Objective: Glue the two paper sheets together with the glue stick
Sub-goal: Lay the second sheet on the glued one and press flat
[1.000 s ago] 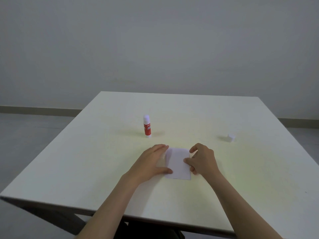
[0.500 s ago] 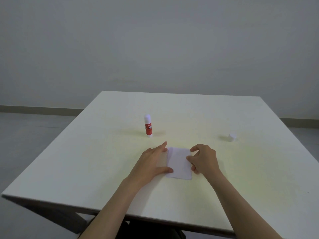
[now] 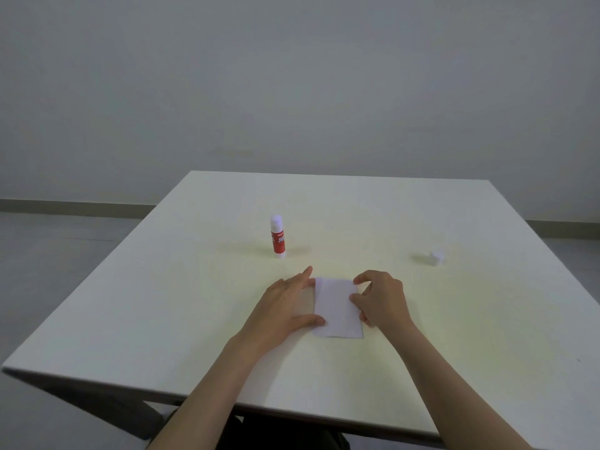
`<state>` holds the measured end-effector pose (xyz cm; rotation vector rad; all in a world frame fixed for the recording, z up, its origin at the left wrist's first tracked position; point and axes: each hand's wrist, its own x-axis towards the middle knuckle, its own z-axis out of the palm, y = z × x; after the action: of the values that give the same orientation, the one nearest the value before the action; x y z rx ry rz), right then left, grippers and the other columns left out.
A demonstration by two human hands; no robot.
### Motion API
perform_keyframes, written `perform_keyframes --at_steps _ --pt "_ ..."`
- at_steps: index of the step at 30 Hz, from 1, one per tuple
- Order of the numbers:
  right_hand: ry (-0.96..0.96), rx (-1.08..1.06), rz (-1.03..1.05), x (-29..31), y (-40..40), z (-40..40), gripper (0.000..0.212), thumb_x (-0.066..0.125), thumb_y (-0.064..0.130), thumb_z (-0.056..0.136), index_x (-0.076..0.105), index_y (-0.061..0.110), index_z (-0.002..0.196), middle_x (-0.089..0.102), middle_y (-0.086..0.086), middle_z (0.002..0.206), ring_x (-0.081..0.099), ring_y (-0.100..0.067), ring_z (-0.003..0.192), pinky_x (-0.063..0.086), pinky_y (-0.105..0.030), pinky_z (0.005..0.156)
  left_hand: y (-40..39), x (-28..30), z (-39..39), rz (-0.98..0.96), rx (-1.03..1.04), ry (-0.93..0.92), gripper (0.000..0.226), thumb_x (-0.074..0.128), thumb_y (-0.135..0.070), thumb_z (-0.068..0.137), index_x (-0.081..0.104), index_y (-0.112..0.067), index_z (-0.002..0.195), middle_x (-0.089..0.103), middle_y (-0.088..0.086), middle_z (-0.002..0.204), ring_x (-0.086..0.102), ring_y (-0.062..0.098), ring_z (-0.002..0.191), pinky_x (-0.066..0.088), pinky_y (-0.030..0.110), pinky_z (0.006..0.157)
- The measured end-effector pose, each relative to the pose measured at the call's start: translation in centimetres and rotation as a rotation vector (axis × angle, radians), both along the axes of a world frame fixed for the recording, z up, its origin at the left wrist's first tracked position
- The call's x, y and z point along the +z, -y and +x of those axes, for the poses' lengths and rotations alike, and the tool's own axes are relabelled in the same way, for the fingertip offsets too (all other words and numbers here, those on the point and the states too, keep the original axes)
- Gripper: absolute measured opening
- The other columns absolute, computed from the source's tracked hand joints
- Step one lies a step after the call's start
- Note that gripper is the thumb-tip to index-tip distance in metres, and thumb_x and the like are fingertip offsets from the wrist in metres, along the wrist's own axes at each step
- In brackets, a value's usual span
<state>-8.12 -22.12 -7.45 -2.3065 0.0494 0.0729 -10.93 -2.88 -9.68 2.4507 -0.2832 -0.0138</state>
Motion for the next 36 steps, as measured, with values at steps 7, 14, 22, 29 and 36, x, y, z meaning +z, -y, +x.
perform_keyframes --at_steps 7,14,22,29,36 --pt "0.013 -0.003 0.003 -0.3 -0.1 0.1 0.026 0.061 0.003 0.080 0.063 0.005 0.106 0.065 -0.015 0.076 0.049 -0.013 0.036 0.047 -0.025 0.057 -0.1 -0.3 -0.1 0.025 -0.035 0.020 0.086 0.067 -0.048 0.078 0.022 -0.024 0.148 0.032 -0.015 0.151 0.025 0.007 0.137 0.017 0.022 0.111" --pt "0.017 0.002 -0.019 -0.2 -0.2 0.0 0.027 0.060 0.003 0.080 0.062 0.006 0.106 0.068 -0.019 0.087 0.049 -0.014 0.037 0.049 -0.027 0.056 -0.6 -0.3 0.3 0.118 -0.183 -0.024 0.072 0.060 -0.051 0.083 0.031 -0.029 0.145 0.024 -0.022 0.153 0.007 0.001 0.145 0.001 0.031 0.117" --pt "0.275 0.122 -0.212 0.0 0.0 -4.3 0.033 0.050 -0.008 0.078 0.072 0.009 0.096 0.071 -0.003 0.097 0.061 -0.025 0.090 0.046 -0.029 0.074 -0.4 0.0 0.7 0.189 -0.193 0.005 0.072 0.065 -0.049 0.080 0.038 -0.024 0.142 0.030 -0.019 0.152 0.014 0.002 0.142 0.006 0.024 0.108" --pt "0.531 0.183 -0.577 -0.6 0.7 -7.9 0.044 0.078 -0.012 0.029 0.072 0.024 0.052 0.069 0.016 0.058 0.066 -0.023 0.065 0.025 -0.025 0.065 -0.3 0.2 0.8 0.176 -0.183 -0.019 0.078 0.067 -0.049 0.077 0.034 -0.025 0.144 0.030 -0.020 0.151 0.013 -0.002 0.141 0.003 0.024 0.110" --pt "0.485 0.188 -0.688 -0.9 0.3 -6.4 0.034 0.070 -0.007 0.037 0.069 0.024 0.052 0.067 0.012 0.058 0.064 -0.021 0.069 0.042 -0.029 0.060 -0.3 0.4 0.9 0.235 -0.196 -0.061 0.078 0.065 -0.050 0.080 0.031 -0.024 0.145 0.026 -0.018 0.154 0.011 0.004 0.145 0.005 0.032 0.114"
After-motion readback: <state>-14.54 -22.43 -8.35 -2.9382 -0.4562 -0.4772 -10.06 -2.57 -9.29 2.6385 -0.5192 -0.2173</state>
